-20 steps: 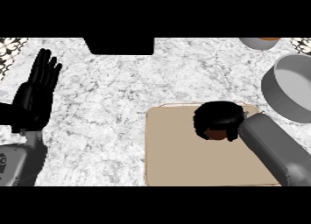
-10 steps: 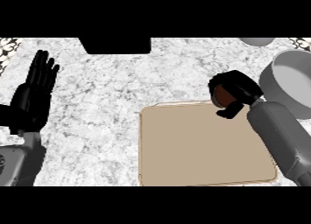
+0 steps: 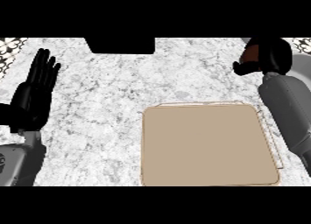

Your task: Pick the cupcake from the tray and place it in the pot

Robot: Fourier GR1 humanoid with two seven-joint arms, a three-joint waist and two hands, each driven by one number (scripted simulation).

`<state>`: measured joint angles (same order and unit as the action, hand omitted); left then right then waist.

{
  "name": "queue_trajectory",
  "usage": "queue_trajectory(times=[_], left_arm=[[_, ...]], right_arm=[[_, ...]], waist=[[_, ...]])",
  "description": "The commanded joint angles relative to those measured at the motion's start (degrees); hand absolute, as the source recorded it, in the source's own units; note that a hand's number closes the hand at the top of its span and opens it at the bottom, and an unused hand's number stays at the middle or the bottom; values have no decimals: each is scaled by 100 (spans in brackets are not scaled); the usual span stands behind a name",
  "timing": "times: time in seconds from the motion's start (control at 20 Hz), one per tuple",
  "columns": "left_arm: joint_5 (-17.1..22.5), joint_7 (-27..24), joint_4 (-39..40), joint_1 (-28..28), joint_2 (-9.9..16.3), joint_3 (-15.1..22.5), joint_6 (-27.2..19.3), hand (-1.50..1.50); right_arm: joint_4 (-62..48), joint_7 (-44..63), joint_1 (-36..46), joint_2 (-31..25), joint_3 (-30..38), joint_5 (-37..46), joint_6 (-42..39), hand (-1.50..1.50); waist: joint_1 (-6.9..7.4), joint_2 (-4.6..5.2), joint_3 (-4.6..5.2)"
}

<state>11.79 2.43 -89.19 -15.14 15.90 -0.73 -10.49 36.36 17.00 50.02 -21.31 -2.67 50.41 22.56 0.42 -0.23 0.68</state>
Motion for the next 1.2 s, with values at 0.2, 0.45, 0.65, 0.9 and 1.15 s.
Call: queue_trajectory(times=[0.2,0.45,0.65,0.9,1.15], left_arm=[[-21,14,121,-116,-74,65,6,0],[-3,-80,89,147,3,-40,70,0],[41,-233,202,120,29,-138,175,0],[38,-362,423,127,-19,-292,109,0],[24,-135,346,-101,14,-332,46,0]], right_arm=[[-466,3839,1094,-213,-168,1897,1288,150],[-549,5824,1264,7,-527,3021,753,150],[-275,6188,1163,62,-357,3133,84,150],[676,5674,79,-373,-59,2922,58,150],[1914,5321,-986,-782,268,2770,76,150]], waist=[[104,29,-10],[-7,-35,-43],[-103,-27,-56],[-315,-55,-60],[-338,-52,-63]])
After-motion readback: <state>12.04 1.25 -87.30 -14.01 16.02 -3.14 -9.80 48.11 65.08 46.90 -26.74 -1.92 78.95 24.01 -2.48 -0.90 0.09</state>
